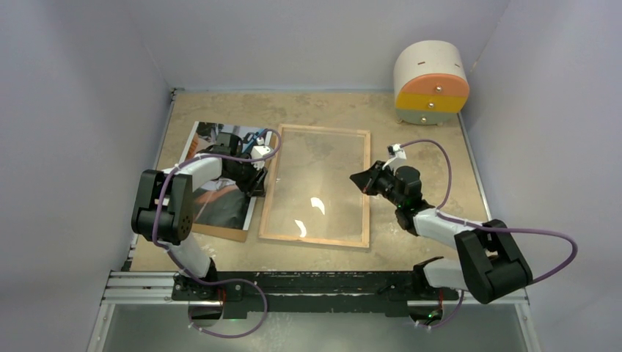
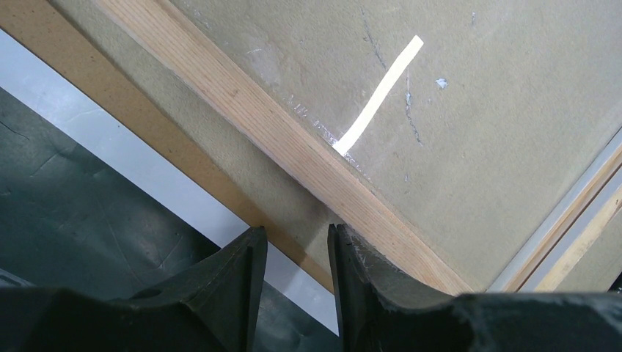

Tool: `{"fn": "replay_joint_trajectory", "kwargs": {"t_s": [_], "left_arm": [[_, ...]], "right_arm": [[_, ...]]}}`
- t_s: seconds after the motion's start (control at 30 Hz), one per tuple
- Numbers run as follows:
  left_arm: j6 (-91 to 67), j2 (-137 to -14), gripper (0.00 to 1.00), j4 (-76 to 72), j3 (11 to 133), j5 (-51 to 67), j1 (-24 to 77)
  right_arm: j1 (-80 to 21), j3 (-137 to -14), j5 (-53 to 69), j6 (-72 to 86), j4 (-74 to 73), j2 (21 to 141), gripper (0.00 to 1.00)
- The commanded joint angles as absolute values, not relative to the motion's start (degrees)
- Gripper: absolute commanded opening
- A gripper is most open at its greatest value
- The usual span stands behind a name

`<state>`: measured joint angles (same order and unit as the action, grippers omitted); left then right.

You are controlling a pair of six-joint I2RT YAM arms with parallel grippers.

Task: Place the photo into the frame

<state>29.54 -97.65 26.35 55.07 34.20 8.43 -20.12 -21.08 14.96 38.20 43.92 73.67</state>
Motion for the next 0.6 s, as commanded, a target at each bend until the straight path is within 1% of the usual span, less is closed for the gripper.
{"fn": "replay_joint_trajectory", "kwargs": {"t_s": [0.0, 0.2, 0.3, 0.37, 0.4, 0.43, 0.5, 0.57], "left_arm": [[29.62, -99.58, 0.4, 26.28, 55.77, 33.83, 9.67], [29.62, -99.16, 0.4, 26.45, 55.79, 33.55, 9.76], [29.62, -98.91, 0.4, 26.46, 55.59, 33.51, 9.76], [29.58, -98.92, 0.4, 26.4, 55.47, 33.42, 9.76], [29.61, -98.93, 0.4, 26.37, 55.46, 33.4, 9.76], [29.66, -98.88, 0.4, 26.3, 55.38, 33.33, 9.76], [29.63, -98.86, 0.4, 26.28, 55.37, 33.31, 9.76], [29.67, -98.83, 0.4, 26.28, 55.37, 33.31, 9.76]], "right_arm": [[-20.04, -23.34, 15.53, 38.1, 45.59, 74.77, 0.0], [-20.17, -24.64, 13.79, 36.08, 40.41, 75.54, 0.01], [-20.21, -25.65, 13.02, 34.53, 37.01, 75.67, 0.11], [-20.21, -26.15, 12.2, 33.66, 34.9, 75.47, 0.26], [-20.21, -26.3, 11.83, 33.24, 34.18, 75.3, 0.35], [-20.21, -26.4, 11.44, 32.96, 33.5, 75.24, 0.4], [-20.21, -26.65, 10.89, 32.43, 32.36, 75.15, 0.48], [-20.26, -26.92, 10.31, 32.11, 31.39, 75.22, 0.54]]}}
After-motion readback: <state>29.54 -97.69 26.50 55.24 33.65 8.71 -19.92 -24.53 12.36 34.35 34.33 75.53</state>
